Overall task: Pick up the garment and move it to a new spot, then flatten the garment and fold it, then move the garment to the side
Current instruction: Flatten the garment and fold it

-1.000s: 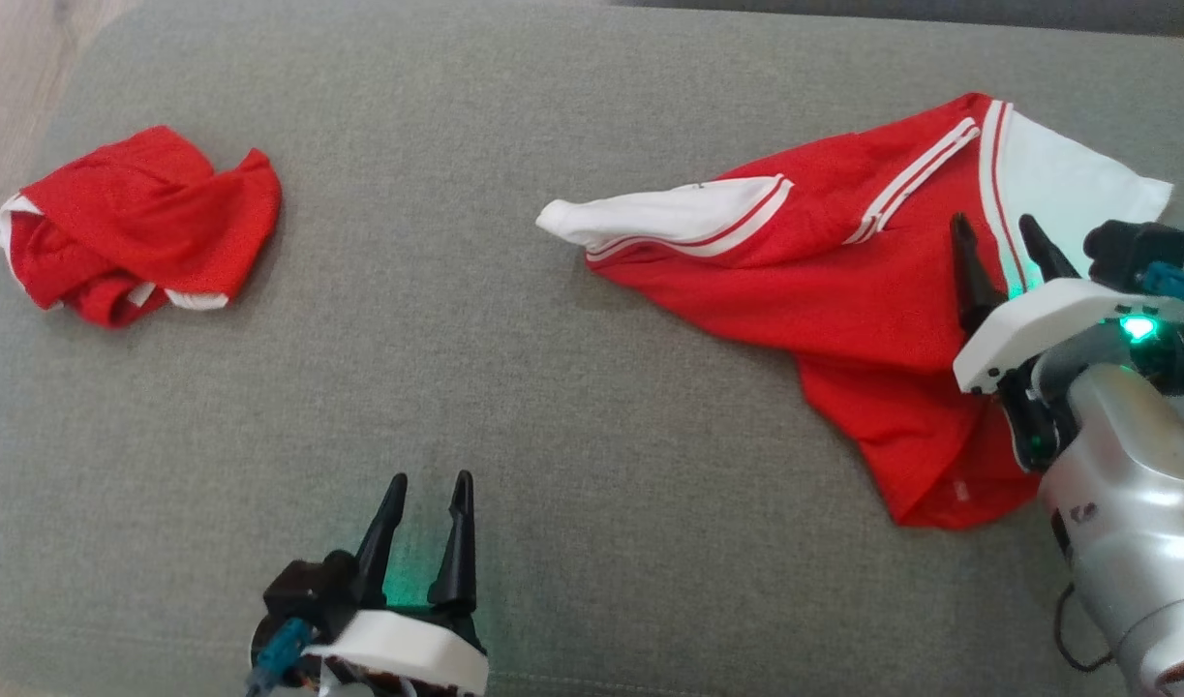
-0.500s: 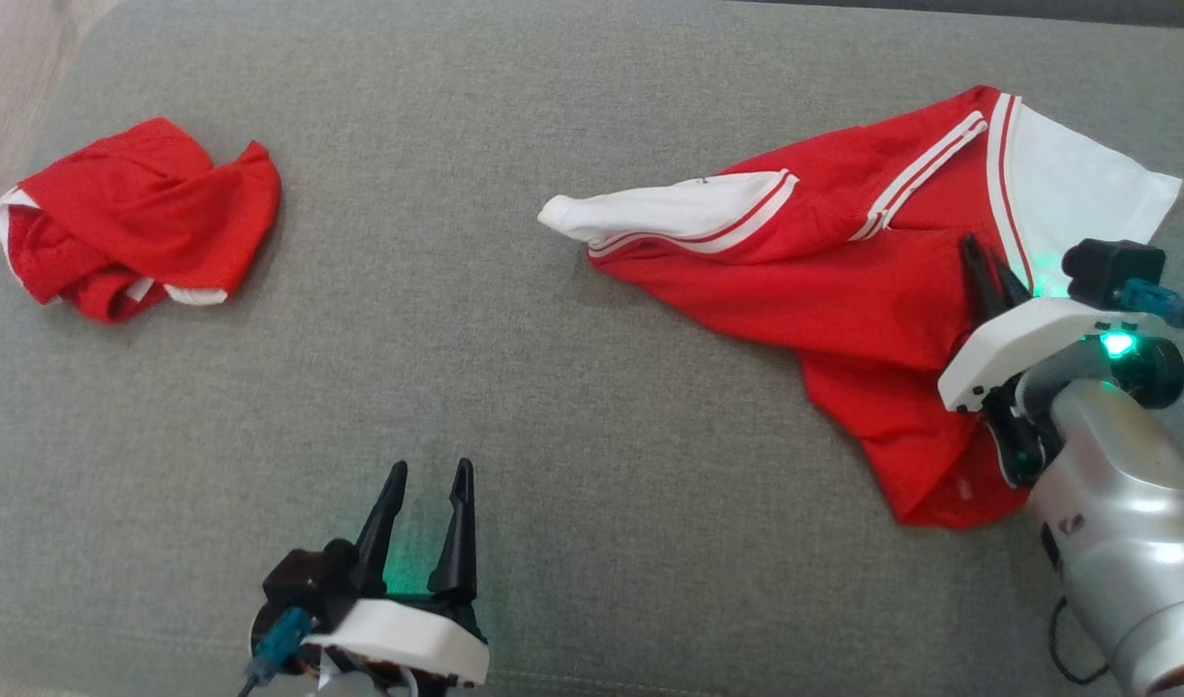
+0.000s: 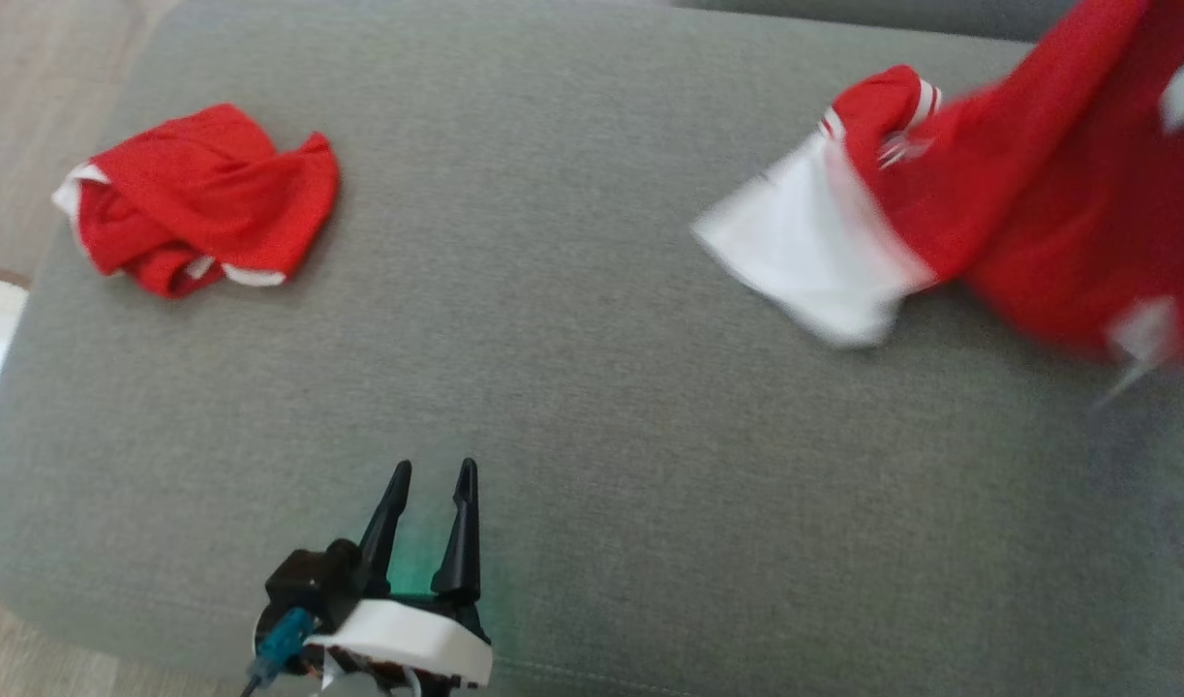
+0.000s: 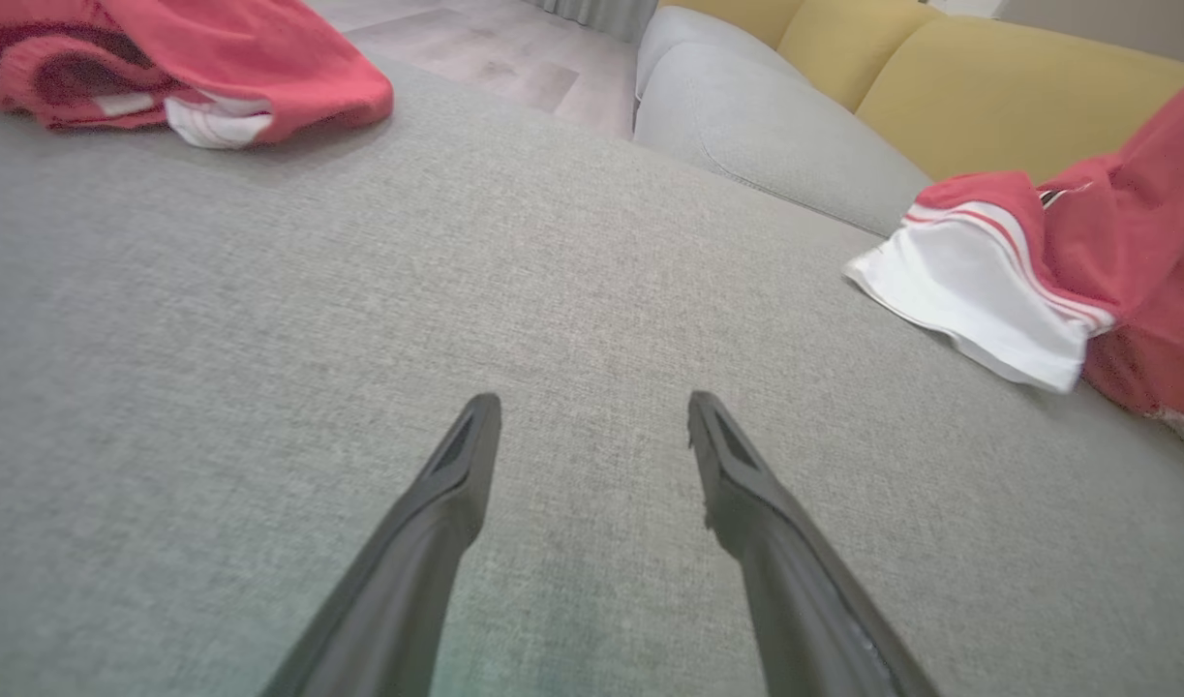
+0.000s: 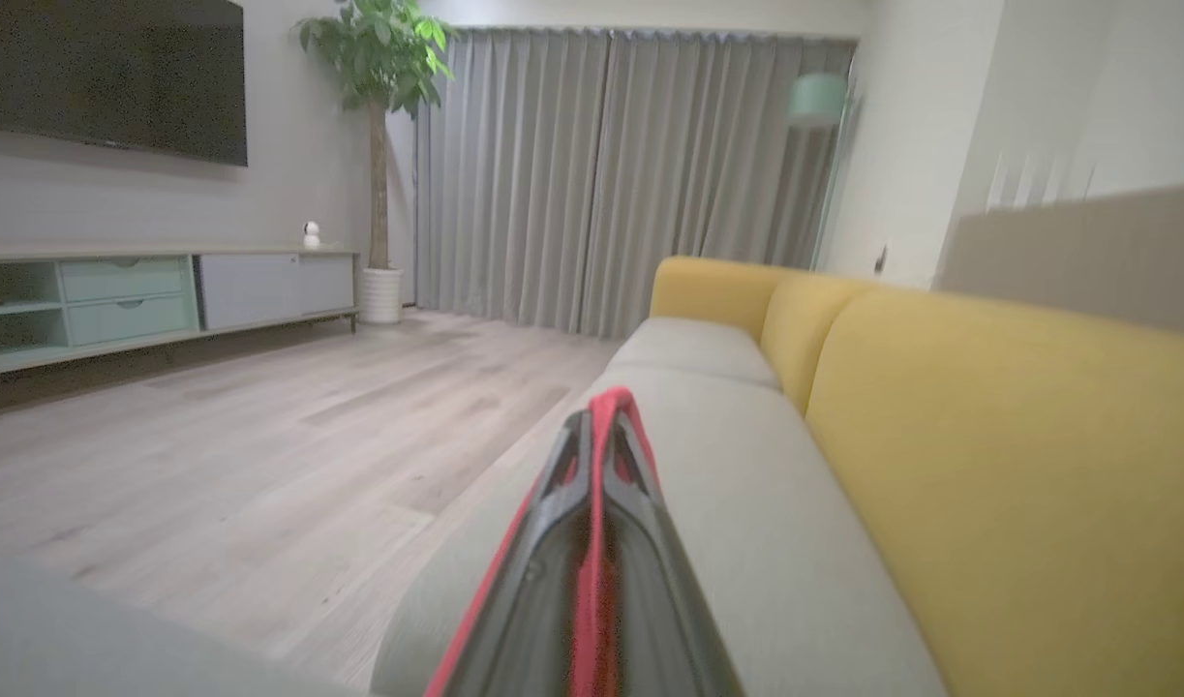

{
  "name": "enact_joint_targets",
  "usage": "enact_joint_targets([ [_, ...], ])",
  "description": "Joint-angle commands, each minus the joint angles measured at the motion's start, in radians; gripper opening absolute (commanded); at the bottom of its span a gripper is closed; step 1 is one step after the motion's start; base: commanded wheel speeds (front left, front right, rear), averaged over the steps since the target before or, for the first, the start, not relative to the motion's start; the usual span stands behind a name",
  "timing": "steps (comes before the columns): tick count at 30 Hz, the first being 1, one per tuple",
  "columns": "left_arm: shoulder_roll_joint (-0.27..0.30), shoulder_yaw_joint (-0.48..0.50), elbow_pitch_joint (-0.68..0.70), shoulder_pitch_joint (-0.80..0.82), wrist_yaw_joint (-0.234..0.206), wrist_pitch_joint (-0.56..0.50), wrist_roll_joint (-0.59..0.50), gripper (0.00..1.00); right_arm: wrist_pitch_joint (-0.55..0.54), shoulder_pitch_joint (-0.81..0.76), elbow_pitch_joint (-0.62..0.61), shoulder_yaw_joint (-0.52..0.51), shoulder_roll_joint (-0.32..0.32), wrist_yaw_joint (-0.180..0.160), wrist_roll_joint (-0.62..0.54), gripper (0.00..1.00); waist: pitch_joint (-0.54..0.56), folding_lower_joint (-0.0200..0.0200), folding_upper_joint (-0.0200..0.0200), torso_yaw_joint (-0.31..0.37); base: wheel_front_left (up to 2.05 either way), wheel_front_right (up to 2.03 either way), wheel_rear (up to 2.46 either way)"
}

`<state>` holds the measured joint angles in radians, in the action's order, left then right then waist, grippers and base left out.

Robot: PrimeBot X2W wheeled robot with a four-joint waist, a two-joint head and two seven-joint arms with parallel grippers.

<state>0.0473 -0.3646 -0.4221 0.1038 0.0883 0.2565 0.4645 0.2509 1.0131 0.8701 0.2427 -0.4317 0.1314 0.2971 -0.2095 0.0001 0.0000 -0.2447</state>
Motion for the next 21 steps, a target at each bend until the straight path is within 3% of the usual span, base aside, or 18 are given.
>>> enact_joint_targets([
  [1, 0.003, 0.02, 0.021, 0.01, -0.005, 0.005, 0.01, 1.0, 0.011, 0.038, -0.053, 0.016, -0.011, -0.001, -0.048, 0.0, 0.024, -0.0001, 0.0, -0.024, 0.0, 0.0, 0.0],
  [6, 0.003, 0.023, 0.019, -0.016, -0.012, 0.005, 0.014, 1.0, 0.011, 0.056, -0.087, 0.043, -0.01, -0.001, -0.102, 0.0, 0.048, -0.0001, 0.0, -0.026, 0.0, 0.0, 0.0],
  [10, 0.003, 0.041, 0.024, -0.037, -0.018, 0.005, 0.016, 1.0, 0.011, -0.039, -0.128, 0.05, -0.012, -0.001, -0.083, 0.0, 0.059, -0.0001, 0.0, 0.019, 0.0, 0.0, 0.0],
  [16, 0.003, 0.063, 0.027, -0.028, -0.012, 0.005, -0.007, 1.0, 0.011, -0.293, -0.2, -0.071, -0.029, -0.001, -0.045, 0.0, 0.057, -0.0001, 0.0, 0.121, 0.0, 0.0, 0.0],
  [21, 0.003, 0.083, 0.028, -0.009, -0.005, 0.005, -0.025, 1.0, 0.011, -0.525, -0.292, -0.236, 0.016, -0.001, -0.044, 0.0, 0.055, -0.0001, 0.0, 0.189, 0.0, 0.0, 0.0],
])
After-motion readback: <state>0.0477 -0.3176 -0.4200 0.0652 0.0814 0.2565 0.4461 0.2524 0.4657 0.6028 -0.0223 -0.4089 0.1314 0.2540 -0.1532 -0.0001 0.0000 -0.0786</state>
